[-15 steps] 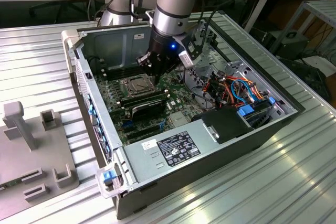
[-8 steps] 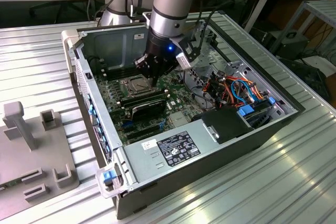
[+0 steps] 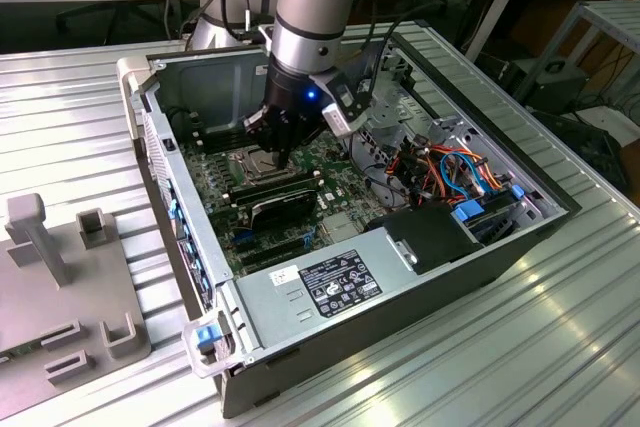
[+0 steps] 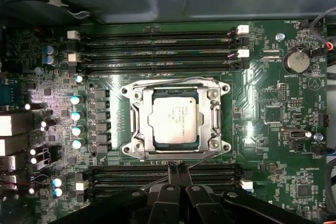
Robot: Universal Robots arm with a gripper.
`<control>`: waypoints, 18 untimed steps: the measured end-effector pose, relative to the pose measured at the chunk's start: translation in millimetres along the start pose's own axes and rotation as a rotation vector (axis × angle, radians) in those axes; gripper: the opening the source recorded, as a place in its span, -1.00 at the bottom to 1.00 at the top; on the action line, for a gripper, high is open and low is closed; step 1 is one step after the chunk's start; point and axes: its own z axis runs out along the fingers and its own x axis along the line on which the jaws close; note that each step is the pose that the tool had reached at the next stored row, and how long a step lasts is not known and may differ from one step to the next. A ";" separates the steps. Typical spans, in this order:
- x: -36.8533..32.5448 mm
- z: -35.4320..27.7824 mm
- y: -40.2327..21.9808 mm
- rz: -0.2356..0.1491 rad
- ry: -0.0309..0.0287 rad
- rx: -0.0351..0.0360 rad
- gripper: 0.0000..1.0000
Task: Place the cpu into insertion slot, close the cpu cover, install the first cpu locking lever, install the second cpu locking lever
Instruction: 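Install the second cpu locking lever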
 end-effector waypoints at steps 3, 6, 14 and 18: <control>5.3 0.1 -0.2 0.000 0.0000 0.0000 -0.79; 14.4 0.5 -0.5 0.000 0.0000 -0.0001 -0.79; 15.6 7.6 -0.5 0.000 0.0001 -0.0022 -0.79; 16.1 8.7 -0.5 0.000 0.0002 -0.0042 -0.79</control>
